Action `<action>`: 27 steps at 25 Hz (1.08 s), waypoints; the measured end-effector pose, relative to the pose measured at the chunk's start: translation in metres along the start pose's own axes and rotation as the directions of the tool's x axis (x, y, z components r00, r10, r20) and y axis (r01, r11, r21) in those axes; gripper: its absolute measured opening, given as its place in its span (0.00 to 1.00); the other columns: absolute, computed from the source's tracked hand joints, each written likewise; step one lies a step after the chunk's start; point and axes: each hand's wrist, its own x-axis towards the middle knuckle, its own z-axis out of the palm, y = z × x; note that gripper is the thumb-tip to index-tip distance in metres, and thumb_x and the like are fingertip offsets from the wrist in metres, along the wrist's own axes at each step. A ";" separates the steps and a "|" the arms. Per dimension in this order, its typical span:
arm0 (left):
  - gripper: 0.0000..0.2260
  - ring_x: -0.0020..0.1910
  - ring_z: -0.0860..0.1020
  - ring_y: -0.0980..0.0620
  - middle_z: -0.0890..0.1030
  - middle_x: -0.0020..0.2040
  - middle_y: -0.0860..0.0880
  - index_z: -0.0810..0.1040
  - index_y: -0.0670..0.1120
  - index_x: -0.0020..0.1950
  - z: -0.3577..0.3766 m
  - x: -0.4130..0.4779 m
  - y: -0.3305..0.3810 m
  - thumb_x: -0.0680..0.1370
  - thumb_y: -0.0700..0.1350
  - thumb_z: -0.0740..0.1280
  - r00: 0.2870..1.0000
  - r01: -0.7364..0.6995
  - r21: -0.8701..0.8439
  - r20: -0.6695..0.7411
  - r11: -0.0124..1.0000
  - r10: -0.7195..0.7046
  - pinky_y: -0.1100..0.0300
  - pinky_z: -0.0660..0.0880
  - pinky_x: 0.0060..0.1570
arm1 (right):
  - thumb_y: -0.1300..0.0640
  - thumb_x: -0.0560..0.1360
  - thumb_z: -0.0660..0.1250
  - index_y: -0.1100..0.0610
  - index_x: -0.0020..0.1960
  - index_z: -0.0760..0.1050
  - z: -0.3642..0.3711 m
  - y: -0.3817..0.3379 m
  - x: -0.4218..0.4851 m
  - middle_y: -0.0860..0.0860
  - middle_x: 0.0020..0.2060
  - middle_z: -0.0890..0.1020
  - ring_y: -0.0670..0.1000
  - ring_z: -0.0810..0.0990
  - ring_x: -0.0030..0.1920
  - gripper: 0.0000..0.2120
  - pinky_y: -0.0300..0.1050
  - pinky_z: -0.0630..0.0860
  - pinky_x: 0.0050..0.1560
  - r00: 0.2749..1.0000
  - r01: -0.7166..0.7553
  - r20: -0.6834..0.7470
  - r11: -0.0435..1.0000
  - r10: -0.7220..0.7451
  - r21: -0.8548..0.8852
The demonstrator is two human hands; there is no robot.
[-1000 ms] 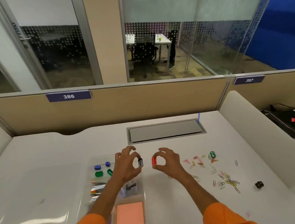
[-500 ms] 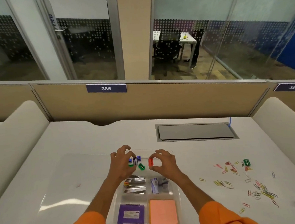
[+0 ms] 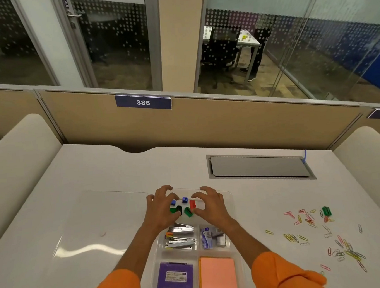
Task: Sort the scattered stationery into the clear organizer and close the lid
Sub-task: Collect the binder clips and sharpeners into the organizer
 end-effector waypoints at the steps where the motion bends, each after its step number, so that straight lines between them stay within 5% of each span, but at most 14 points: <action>1: 0.21 0.67 0.69 0.49 0.68 0.70 0.50 0.77 0.53 0.58 0.000 0.000 -0.002 0.68 0.56 0.74 1.000 -0.001 -0.006 0.005 1.000 0.001 0.49 0.60 0.64 | 0.44 0.72 0.71 0.45 0.64 0.73 0.000 0.002 0.001 0.50 0.71 0.67 0.51 0.62 0.72 0.21 0.48 0.55 0.71 1.000 0.005 0.000 1.000 -0.005 -0.005; 11: 0.20 0.66 0.70 0.51 0.68 0.69 0.51 0.74 0.53 0.60 -0.006 0.001 -0.002 0.70 0.44 0.72 0.999 0.017 -0.066 -0.040 0.998 -0.020 0.51 0.60 0.66 | 0.47 0.73 0.70 0.45 0.64 0.73 -0.022 0.017 -0.004 0.50 0.71 0.68 0.51 0.63 0.72 0.20 0.48 0.55 0.70 0.998 0.023 -0.061 1.000 -0.023 0.002; 15: 0.18 0.67 0.69 0.50 0.68 0.70 0.50 0.75 0.54 0.60 -0.004 0.009 0.025 0.72 0.46 0.72 0.999 -0.004 -0.060 -0.038 0.998 0.001 0.49 0.60 0.68 | 0.49 0.73 0.71 0.46 0.64 0.73 -0.043 0.034 -0.019 0.50 0.70 0.68 0.51 0.64 0.71 0.20 0.46 0.55 0.69 0.993 -0.011 -0.118 1.000 0.013 0.022; 27: 0.15 0.63 0.72 0.48 0.72 0.66 0.50 0.76 0.53 0.59 0.068 0.035 0.190 0.73 0.50 0.72 0.950 -0.313 -0.053 -0.007 0.948 0.313 0.49 0.63 0.61 | 0.49 0.71 0.73 0.47 0.62 0.76 -0.135 0.182 -0.127 0.51 0.67 0.72 0.51 0.68 0.68 0.20 0.48 0.60 0.65 0.924 -0.236 -0.284 0.966 0.255 0.101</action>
